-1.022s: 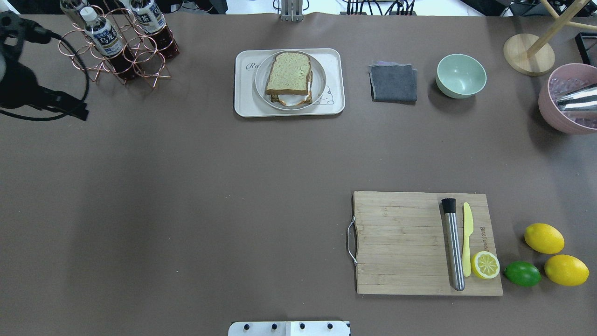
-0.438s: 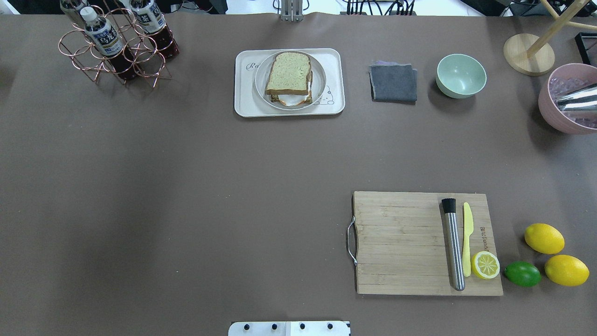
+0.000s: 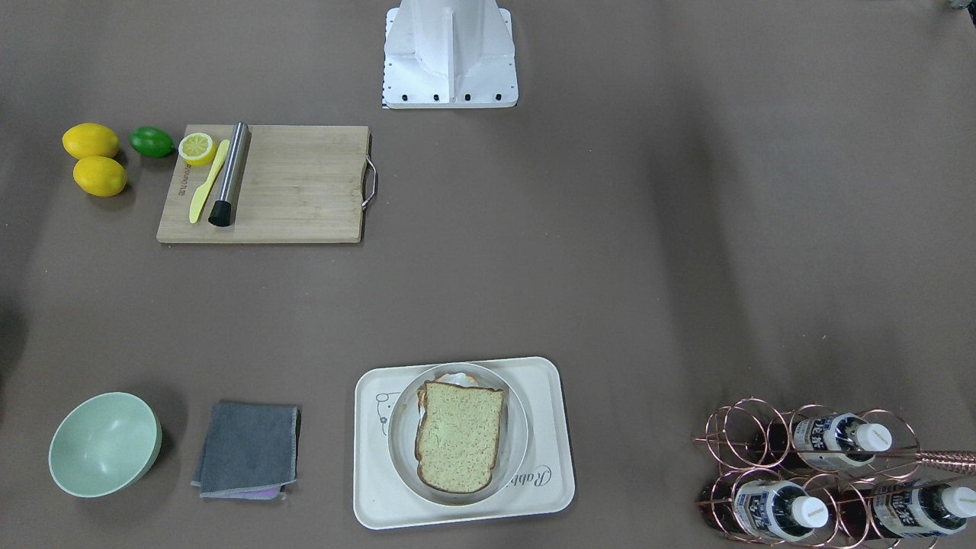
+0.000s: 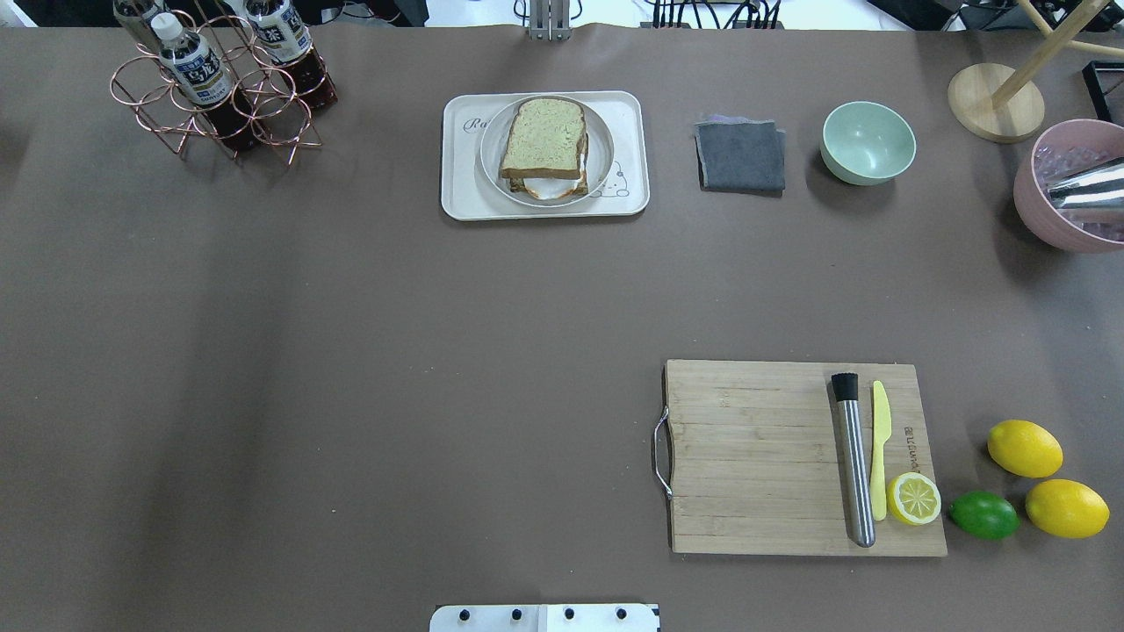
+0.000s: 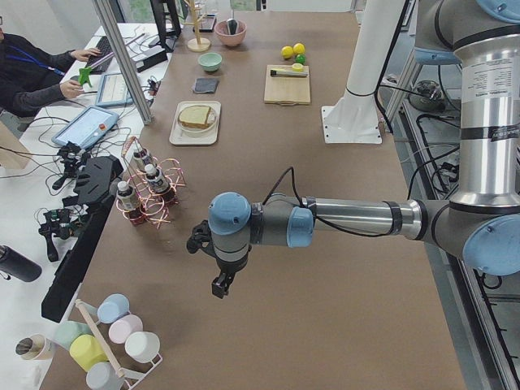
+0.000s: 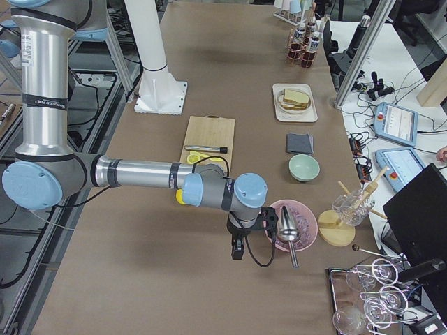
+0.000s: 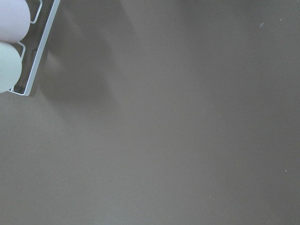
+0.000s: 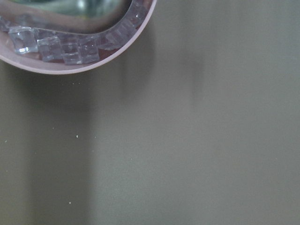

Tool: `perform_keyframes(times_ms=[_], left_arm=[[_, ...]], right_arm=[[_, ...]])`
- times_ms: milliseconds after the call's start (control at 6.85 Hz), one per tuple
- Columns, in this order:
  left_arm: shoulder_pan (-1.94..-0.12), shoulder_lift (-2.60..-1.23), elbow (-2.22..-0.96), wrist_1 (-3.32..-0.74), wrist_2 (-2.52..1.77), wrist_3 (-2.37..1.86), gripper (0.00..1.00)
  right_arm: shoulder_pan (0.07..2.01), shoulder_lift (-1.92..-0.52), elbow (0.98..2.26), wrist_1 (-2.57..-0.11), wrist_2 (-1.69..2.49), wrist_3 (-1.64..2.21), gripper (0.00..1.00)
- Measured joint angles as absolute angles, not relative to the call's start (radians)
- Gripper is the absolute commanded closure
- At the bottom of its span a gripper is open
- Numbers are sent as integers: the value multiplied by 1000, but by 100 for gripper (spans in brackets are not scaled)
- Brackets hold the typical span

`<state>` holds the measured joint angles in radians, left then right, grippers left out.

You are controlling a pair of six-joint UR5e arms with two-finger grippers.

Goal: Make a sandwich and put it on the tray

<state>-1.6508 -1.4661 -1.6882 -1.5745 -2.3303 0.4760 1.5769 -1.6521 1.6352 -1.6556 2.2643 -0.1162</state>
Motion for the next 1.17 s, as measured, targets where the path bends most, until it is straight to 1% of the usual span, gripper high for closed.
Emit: perform_keyframes(times_ms=[584,1168], left_arm=[[-1708,-1398,-1672,-1571,-2338,506,2],[-1710,-1385,-1638,-1577,-2338,502,2]], right_arm=[[1577,-1654,1636,-1656,2266,-114,0],[1577,-1656,1639,-1655,2267,-115,0]])
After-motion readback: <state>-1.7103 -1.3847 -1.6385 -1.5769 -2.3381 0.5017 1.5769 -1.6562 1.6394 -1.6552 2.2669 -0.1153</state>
